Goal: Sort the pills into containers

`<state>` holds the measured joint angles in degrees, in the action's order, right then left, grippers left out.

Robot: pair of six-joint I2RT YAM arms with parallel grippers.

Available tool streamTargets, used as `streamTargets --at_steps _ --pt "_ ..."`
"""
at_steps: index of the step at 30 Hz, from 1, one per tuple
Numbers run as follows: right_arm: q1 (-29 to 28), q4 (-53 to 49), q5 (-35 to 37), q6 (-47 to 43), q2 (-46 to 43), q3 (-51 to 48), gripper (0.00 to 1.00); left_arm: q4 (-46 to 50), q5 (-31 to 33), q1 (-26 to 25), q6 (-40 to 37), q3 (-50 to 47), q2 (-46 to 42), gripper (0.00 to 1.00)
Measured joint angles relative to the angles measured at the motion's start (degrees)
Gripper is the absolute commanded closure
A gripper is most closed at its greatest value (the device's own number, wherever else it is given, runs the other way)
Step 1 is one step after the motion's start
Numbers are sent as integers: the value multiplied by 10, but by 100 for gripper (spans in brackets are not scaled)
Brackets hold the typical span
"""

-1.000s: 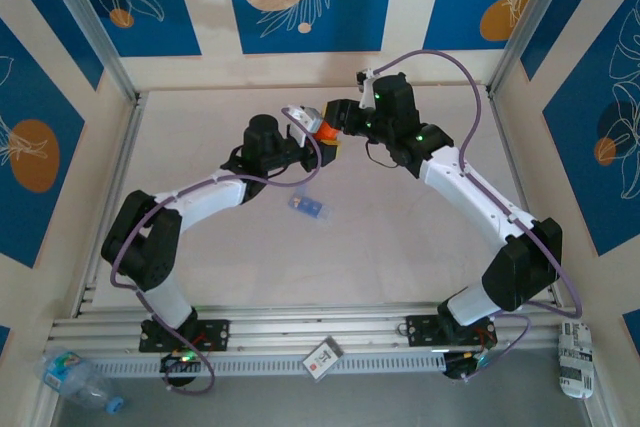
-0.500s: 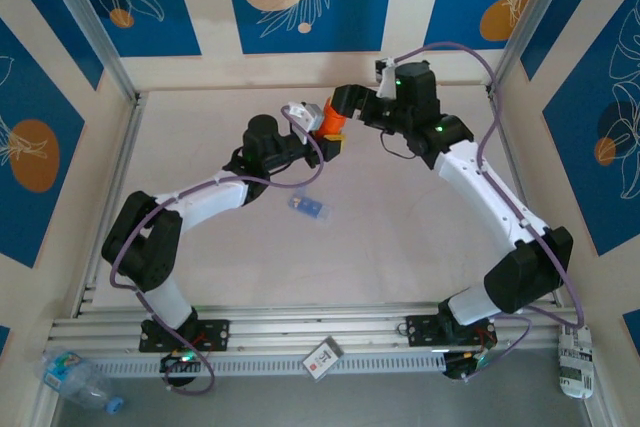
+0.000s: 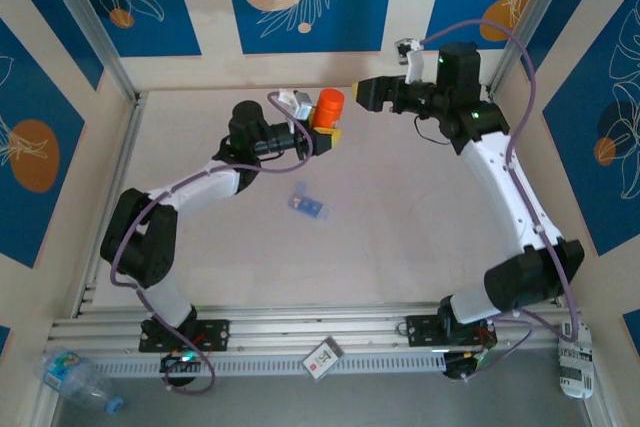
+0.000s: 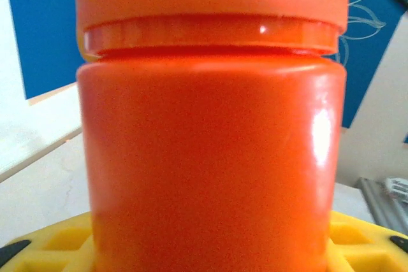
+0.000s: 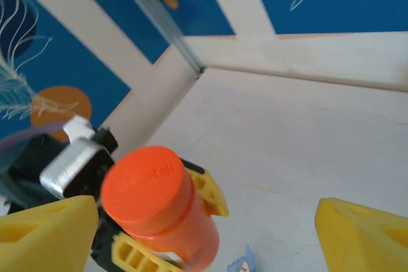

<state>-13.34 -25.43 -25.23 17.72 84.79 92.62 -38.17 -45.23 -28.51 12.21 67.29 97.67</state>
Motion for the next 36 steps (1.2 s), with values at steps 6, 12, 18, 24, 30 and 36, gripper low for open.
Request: streamTargets --at_steps 6,12,18,24,30,36 --pt "-2 -27 -99 -52 52 28 16 0 -64 8 30 18 9 100" --pt "-23 -40 -134 -70 75 58 19 1 -92 8 45 18 20 100" --pt "-40 -49 -140 -78 92 76 26 1 -105 8 55 19 23 100" --pt "-46 -68 -140 -89 105 83 46 1 -108 8 55 19 23 100" --pt "-50 -74 -132 -98 106 84 63 6 -112 9 57 19 24 100" --pt "-67 -36 -74 -72 93 52 70 21 -108 13 54 19 26 100"
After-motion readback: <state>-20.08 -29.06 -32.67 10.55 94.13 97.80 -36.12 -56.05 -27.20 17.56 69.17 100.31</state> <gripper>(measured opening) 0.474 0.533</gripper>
